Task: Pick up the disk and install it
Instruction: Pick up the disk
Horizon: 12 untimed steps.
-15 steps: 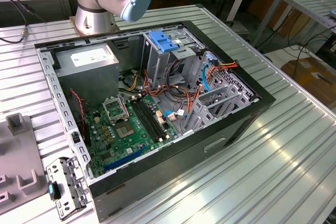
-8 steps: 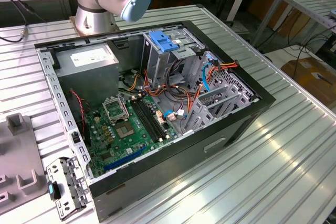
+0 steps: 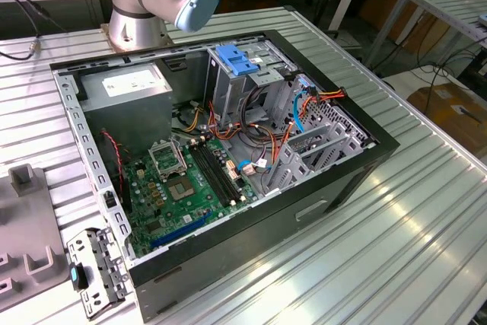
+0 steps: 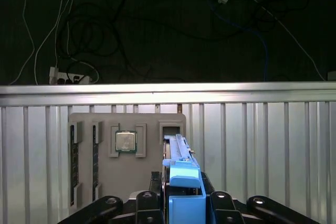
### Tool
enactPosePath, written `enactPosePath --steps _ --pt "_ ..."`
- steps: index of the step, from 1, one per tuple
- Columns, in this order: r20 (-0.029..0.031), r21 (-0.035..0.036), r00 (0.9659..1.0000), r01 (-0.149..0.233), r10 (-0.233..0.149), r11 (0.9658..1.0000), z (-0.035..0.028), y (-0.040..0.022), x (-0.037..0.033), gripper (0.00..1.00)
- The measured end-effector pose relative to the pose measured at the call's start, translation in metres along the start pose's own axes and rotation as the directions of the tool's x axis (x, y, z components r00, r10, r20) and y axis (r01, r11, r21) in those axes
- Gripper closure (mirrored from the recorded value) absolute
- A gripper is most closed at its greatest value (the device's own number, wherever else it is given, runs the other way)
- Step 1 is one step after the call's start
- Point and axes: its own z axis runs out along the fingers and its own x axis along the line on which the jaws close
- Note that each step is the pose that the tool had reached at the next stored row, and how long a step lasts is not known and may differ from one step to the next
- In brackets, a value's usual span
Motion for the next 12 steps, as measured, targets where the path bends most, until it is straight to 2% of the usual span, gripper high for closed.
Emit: enactPosePath --steps 12 --pt "0.0001 0.0001 1.0 0.0 0.0 1.0 -0.0077 0.0001 -0.0001 0.63"
